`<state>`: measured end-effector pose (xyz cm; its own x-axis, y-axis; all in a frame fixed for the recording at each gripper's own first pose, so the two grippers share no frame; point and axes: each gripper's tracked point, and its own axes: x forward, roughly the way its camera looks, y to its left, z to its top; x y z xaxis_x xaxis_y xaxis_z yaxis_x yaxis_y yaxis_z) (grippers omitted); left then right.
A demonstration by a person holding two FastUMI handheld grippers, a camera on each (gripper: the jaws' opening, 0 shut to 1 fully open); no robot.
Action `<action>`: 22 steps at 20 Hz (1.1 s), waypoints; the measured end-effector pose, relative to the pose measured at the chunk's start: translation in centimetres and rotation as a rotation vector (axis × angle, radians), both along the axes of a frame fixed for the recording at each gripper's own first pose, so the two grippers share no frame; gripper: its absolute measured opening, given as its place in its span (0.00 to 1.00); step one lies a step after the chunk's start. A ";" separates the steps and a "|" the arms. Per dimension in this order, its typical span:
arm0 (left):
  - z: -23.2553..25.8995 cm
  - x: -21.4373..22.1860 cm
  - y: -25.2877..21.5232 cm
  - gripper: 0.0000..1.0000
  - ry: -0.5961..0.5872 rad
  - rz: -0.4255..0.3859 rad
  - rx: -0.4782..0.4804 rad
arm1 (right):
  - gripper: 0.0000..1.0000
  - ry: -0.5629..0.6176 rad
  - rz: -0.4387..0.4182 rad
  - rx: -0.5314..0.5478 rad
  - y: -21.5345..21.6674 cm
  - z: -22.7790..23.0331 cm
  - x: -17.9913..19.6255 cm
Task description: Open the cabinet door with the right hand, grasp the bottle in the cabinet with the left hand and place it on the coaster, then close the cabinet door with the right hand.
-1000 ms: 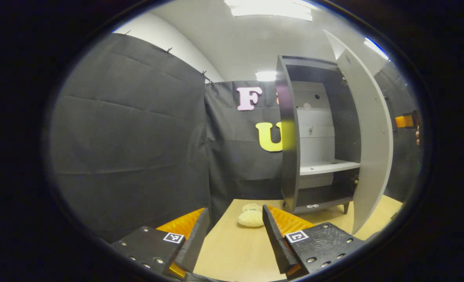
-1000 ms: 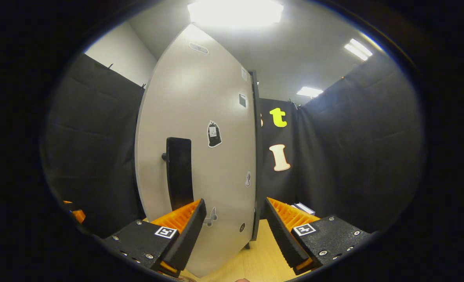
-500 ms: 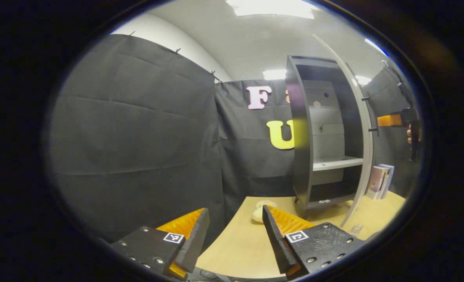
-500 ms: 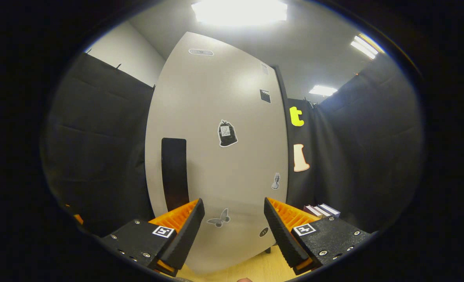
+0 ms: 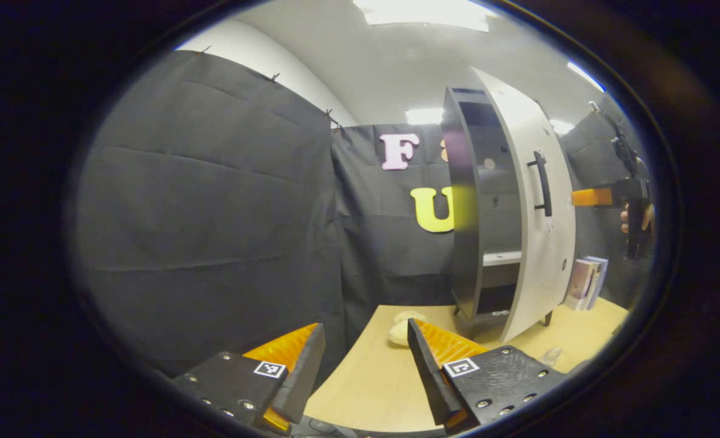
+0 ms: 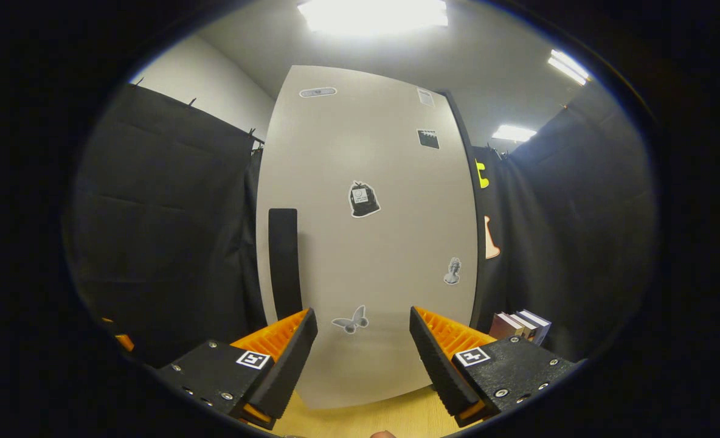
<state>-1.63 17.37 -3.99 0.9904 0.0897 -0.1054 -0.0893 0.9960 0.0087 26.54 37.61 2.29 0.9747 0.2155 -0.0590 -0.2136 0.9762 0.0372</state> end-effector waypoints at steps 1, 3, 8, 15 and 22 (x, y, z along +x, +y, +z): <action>0.3 0.0 -0.4 0.78 0.000 -0.022 -0.011 | 0.94 0.003 -0.004 -0.004 -0.4 -0.1 -0.5; 0.7 1.3 -2.1 0.78 -0.011 -0.058 -0.018 | 0.94 0.002 -0.008 -0.007 -1.5 -0.2 -1.6; 2.4 3.8 -7.3 0.78 -0.049 -0.111 -0.009 | 0.94 -0.040 -0.027 -0.030 -5.9 0.5 -3.7; 5.4 4.5 -14.9 0.78 -0.080 -0.169 -0.004 | 0.94 -0.048 -0.052 -0.048 -13.1 0.5 -5.3; 7.7 4.0 -20.7 0.84 -0.094 -0.202 -0.014 | 0.94 -0.026 -0.079 -0.041 -19.3 -0.3 -5.5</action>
<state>2.42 -3.36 3.75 0.9936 -0.1120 -0.0117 0.1120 0.9937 -0.0046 20.99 18.34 2.00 0.9899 0.1357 -0.0411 -0.1362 0.9907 -0.0077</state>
